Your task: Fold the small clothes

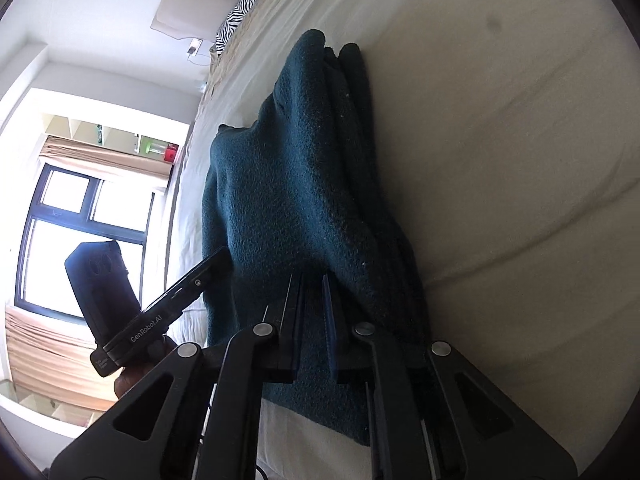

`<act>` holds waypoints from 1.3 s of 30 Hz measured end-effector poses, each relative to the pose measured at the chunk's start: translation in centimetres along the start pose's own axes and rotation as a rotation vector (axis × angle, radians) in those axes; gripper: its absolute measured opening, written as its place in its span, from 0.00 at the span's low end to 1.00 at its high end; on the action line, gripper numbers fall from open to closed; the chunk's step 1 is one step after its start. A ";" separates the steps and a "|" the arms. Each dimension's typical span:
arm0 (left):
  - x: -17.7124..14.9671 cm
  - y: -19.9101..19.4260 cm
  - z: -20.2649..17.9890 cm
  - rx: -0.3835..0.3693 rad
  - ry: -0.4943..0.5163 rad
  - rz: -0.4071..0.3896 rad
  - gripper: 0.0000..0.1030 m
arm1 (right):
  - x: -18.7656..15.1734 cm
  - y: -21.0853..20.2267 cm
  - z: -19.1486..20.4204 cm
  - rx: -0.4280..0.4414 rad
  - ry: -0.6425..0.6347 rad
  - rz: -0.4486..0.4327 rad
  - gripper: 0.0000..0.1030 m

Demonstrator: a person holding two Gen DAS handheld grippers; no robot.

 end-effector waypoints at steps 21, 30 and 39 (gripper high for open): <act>-0.2 -1.1 8.1 -0.179 -0.382 0.034 0.67 | 6.1 -1.9 -2.3 -0.096 -0.023 0.024 0.61; 1.1 1.4 5.8 -0.144 -0.312 0.112 0.58 | 6.8 -0.1 -2.2 -0.132 -0.041 0.059 0.33; 2.3 1.9 4.1 -0.009 -0.220 0.118 0.50 | 5.9 -0.2 0.8 -0.383 -0.222 0.030 0.22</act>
Point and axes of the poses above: each gripper's, at about its wrist camera, not at the fingertips, and y roughly the way its jaws point, z to its left, x to its top, the point moved 7 cm from there along y, roughly the way its jaws point, and after that the axes turned 1 degree about y, right-handed, at the moved point
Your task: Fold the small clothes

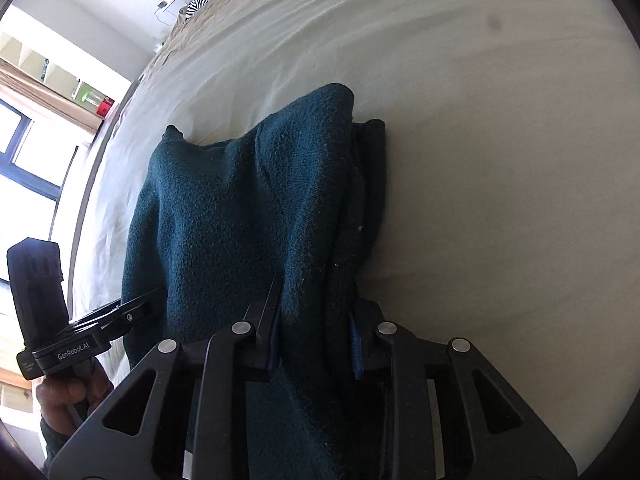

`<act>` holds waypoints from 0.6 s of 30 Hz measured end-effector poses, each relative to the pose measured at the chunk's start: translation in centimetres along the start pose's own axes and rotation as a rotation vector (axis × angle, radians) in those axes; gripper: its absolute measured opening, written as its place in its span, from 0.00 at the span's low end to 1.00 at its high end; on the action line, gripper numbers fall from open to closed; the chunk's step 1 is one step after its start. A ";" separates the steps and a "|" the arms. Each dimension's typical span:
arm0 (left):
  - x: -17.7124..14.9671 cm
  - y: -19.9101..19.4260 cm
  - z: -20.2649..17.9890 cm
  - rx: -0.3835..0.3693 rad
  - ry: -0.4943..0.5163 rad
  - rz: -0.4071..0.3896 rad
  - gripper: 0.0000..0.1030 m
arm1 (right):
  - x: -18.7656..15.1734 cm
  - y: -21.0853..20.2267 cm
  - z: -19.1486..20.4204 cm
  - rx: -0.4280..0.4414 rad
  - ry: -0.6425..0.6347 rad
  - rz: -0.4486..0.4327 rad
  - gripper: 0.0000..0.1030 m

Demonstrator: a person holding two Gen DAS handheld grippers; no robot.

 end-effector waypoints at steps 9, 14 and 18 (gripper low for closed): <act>0.2 0.2 -3.6 0.241 0.165 -0.034 0.47 | -1.3 -0.7 3.6 -0.330 -0.192 -0.071 0.20; -0.6 -2.9 -3.5 0.170 0.121 -0.047 0.41 | -2.6 -3.8 4.9 -0.318 -0.200 -0.128 0.19; -2.6 -6.5 -3.5 0.151 0.128 -0.091 0.41 | -4.9 -7.0 7.1 -0.276 -0.231 -0.166 0.19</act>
Point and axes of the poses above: each gripper's, at about its wrist camera, not at the fingertips, and y roughly the way its jaws point, z to its left, x to its top, the point moved 7 cm from there along y, roughly the way its jaws point, and after that the axes turned 1 degree about y, right-handed, at the moved point
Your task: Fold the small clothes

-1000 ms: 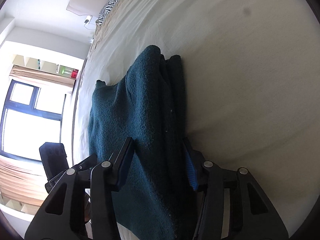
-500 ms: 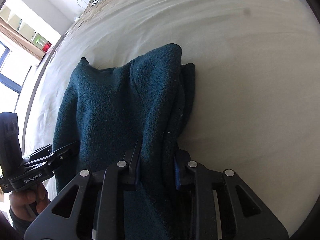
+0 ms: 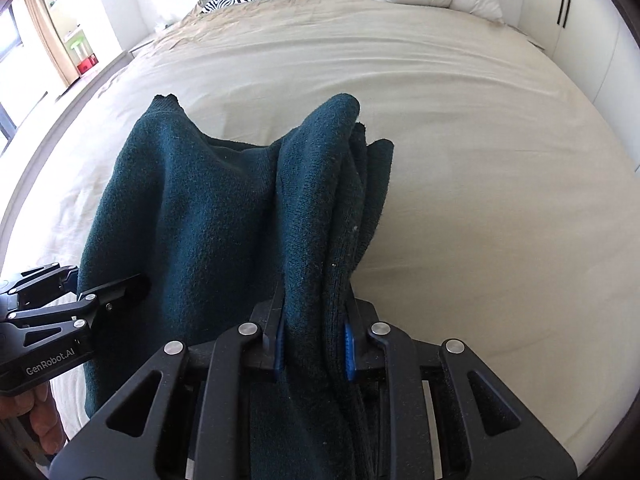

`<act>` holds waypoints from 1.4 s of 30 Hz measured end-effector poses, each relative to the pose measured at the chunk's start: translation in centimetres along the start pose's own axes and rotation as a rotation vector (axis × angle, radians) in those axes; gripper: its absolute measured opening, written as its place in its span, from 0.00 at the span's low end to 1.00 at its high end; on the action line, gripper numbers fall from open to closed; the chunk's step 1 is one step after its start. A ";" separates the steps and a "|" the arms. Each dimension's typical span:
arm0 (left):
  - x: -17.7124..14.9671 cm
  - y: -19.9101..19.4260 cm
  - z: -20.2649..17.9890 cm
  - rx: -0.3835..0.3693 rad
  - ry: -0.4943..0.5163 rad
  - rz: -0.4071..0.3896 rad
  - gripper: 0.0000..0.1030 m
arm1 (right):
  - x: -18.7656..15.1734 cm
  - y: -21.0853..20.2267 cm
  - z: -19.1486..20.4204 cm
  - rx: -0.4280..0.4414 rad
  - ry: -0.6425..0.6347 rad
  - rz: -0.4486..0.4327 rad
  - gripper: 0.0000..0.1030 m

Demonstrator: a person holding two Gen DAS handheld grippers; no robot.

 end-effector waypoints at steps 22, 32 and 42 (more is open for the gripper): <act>-13.1 -5.4 10.3 -0.018 -0.080 0.018 0.46 | -14.0 -4.6 11.2 0.307 0.013 0.089 0.19; -16.4 -4.7 13.8 -0.165 -0.251 -0.029 0.71 | -16.6 0.4 7.3 0.582 0.344 0.161 0.25; -15.2 -9.9 13.6 0.006 -0.229 -0.156 0.67 | -13.4 -1.2 4.5 0.465 0.356 0.052 0.30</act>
Point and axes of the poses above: each gripper's, at about its wrist camera, not at the fingertips, and y roughly the way its jaws point, z to its left, x to its top, the point moved 7 cm from there along y, roughly the way its jaws point, and after that the axes turned 1 degree about y, right-handed, at the moved point
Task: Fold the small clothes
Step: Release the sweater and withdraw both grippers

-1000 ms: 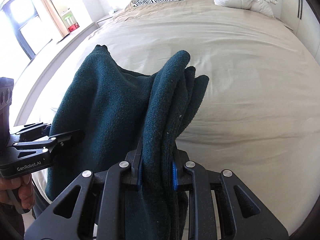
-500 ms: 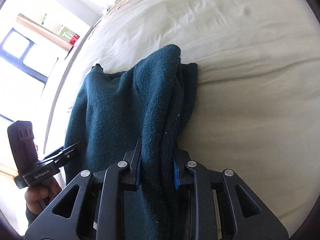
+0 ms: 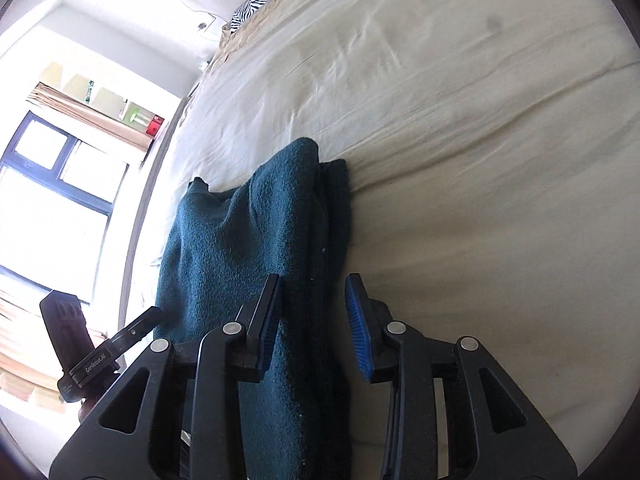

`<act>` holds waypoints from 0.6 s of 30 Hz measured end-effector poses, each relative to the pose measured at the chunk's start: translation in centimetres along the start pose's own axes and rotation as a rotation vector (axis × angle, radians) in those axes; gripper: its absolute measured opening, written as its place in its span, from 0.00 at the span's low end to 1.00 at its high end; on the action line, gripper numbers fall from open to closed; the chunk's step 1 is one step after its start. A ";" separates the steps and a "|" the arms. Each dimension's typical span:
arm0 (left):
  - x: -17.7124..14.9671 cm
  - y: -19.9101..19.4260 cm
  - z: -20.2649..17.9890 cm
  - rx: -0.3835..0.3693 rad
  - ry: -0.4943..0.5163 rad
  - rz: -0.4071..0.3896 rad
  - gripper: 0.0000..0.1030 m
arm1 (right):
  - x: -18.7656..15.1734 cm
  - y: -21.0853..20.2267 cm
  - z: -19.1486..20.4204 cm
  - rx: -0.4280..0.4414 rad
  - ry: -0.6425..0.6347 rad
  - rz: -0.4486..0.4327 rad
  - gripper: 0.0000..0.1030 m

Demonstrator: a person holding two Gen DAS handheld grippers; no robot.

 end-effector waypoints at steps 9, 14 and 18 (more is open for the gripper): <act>2.2 0.5 -5.1 -0.066 0.103 -0.060 0.68 | 0.7 -1.3 5.9 0.125 -0.098 -0.027 0.30; 2.6 3.4 -5.4 -0.015 0.128 -0.015 0.67 | 2.2 2.1 5.9 0.144 -0.047 0.030 0.30; 3.0 5.7 -4.5 0.037 0.129 0.016 0.67 | 3.5 5.0 5.1 0.108 -0.024 0.071 0.30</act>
Point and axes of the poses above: each gripper's, at about its wrist camera, not at the fingertips, and y roughly the way its jaws point, z to its left, x to its top, the point moved 7 cm from there along y, roughly the way its jaws point, and after that the axes turned 1 degree about y, right-handed, at the moved point
